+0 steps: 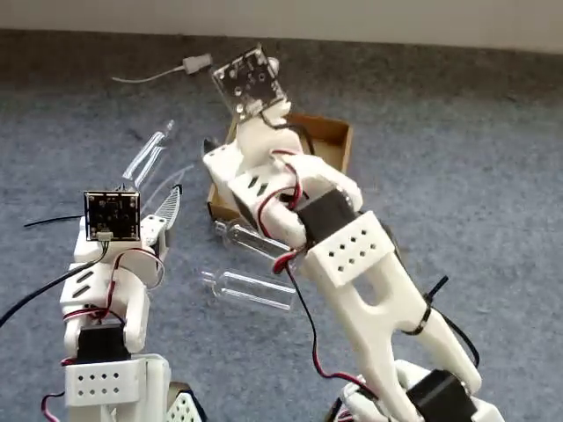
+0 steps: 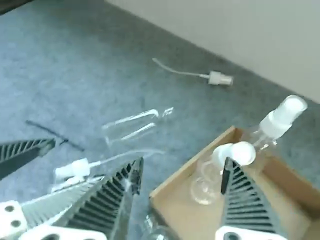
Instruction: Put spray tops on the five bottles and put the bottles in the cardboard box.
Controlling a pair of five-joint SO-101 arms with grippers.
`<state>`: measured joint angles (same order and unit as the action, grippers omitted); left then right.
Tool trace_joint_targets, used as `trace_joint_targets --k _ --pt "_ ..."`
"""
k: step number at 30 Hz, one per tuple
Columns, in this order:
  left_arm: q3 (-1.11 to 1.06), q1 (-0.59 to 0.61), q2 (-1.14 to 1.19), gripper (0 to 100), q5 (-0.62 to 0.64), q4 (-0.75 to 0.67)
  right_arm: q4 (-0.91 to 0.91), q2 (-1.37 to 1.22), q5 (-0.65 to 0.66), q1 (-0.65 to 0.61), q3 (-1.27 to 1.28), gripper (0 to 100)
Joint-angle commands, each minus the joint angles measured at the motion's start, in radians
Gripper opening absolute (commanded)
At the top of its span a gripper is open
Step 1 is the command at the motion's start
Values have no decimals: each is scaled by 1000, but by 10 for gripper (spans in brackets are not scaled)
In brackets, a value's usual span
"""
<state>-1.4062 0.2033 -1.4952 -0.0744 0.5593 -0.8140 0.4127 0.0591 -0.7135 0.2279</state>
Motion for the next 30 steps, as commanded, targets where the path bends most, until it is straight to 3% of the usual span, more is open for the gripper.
trace_joint_targets --k 1,4,7,16,19,22,30 --pt "31 4 2 262 3 3 -68 127 37 -50 137 207" --pt "127 93 10 238 6 74 -122 151 157 -94 254 207" --pt "340 170 111 191 3 245 -170 122 186 -127 294 208" --pt "1121 265 854 252 -123 661 -232 -7 252 -133 262 210" --pt "1328 306 1046 256 -132 723 -145 -19 262 -130 269 210" --pt "1468 341 1185 256 -153 770 -94 -21 365 -114 314 210" --pt "1529 375 1303 256 -153 787 -10 -48 397 -105 395 210"
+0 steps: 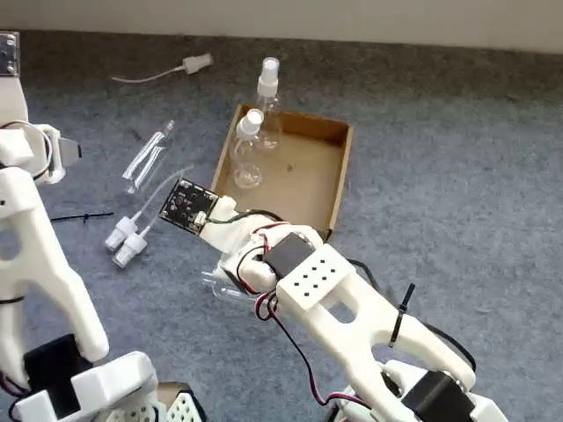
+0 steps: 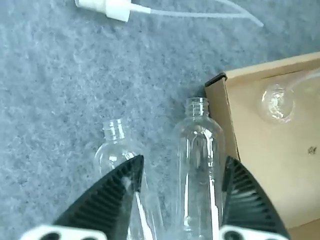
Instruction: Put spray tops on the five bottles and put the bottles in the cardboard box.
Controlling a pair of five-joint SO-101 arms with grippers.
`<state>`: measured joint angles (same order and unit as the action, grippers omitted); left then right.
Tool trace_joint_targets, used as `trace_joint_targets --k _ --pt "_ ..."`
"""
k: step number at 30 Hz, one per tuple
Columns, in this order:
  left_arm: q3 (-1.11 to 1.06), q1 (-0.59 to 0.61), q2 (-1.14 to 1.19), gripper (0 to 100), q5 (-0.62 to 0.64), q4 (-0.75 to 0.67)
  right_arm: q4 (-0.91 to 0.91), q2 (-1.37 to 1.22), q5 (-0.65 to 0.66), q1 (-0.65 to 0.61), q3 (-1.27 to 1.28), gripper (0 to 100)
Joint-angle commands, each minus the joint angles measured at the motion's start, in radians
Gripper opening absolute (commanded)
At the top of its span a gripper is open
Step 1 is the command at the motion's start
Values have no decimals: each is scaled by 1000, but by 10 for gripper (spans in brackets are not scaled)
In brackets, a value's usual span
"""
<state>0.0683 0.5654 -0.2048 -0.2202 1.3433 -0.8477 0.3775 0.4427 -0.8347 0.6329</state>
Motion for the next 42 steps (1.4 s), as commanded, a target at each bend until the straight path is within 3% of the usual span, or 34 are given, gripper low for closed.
trace_joint_targets --k 1,12,42 --pt "54 13 19 256 -8 3 19 -39 12 19 -8 210" --pt "54 24 76 256 -9 -5 -87 -260 6 42 -268 210" --pt "53 24 76 256 -8 -9 -82 -268 6 58 -219 210"
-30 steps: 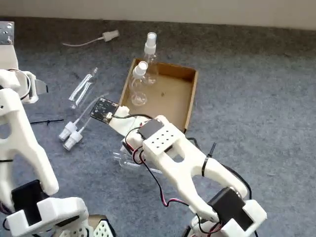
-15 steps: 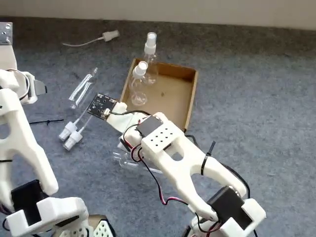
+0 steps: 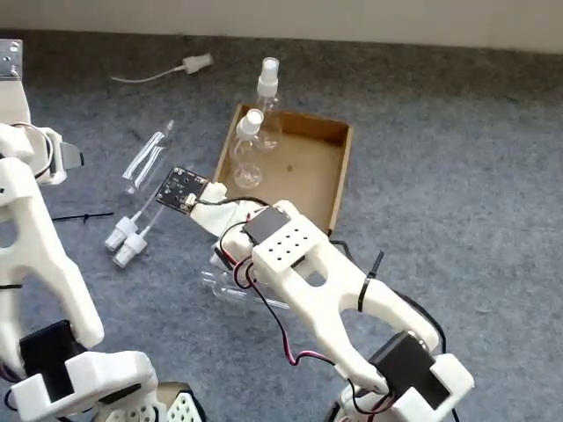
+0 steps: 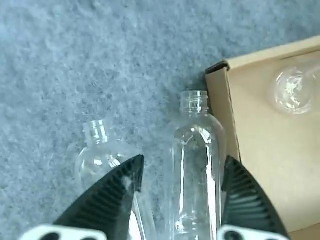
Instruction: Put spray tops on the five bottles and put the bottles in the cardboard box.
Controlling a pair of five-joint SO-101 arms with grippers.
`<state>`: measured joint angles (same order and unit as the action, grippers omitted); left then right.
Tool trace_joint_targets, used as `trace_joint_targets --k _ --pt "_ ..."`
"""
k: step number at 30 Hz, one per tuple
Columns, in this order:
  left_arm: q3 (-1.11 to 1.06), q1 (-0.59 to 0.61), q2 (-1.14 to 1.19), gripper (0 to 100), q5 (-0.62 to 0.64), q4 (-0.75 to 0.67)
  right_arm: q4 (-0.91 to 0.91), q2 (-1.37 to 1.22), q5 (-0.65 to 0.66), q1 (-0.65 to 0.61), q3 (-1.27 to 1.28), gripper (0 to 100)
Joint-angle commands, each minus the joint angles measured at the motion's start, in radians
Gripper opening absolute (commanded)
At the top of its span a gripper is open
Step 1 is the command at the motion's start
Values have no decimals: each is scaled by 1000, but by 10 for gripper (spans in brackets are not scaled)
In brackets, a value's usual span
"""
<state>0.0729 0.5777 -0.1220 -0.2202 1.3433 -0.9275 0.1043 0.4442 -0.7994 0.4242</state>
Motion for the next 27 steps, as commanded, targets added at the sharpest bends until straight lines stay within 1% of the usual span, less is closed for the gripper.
trace_joint_targets --k 1,7,12,25,27 --pt "48 12 -7 256 -8 -9 -2 5 6 22 -10 210" --pt "48 8 -7 256 -8 -9 -4 -2 6 2 -4 210" --pt "48 10 -7 256 -8 -9 -8 -104 6 8 -16 210" --pt "50 28 -7 256 -9 -17 -7 -119 6 8 -39 205" --pt "50 28 -7 256 -9 -17 -7 -119 6 19 -31 188"
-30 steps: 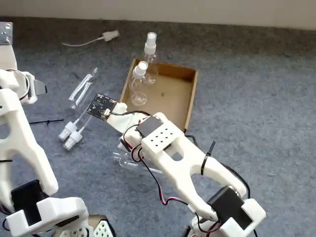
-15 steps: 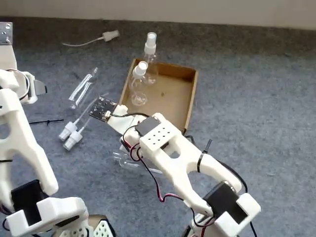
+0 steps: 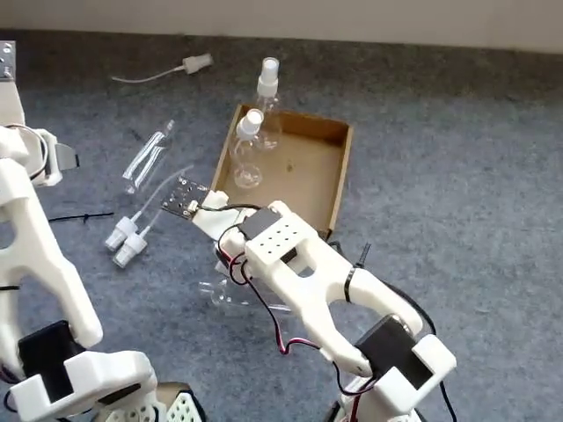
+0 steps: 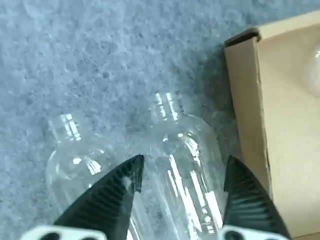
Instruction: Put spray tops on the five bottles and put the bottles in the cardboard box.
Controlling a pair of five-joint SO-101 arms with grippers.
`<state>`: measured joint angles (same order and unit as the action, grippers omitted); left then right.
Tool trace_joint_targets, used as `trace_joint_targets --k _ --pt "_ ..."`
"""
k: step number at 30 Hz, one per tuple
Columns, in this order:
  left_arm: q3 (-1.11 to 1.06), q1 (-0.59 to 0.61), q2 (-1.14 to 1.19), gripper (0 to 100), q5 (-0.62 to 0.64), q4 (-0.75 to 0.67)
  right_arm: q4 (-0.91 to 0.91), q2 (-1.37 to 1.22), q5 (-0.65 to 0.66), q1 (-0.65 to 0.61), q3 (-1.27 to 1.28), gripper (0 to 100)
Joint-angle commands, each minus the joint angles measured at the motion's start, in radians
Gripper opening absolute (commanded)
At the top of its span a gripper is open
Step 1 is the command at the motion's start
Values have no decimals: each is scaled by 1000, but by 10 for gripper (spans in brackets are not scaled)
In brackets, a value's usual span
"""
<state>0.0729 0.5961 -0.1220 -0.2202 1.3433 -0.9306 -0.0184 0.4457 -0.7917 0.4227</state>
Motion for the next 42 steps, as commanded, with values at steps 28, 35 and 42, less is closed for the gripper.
trace_joint_targets --k 28,35,42 --pt "50 8 -8 256 -9 -14 1 -48 8 39 5 213" --pt "50 15 -12 256 -9 -14 -4 -93 3 42 -2 130" --pt "50 15 -7 256 -9 -14 -10 59 -34 88 -4 120"
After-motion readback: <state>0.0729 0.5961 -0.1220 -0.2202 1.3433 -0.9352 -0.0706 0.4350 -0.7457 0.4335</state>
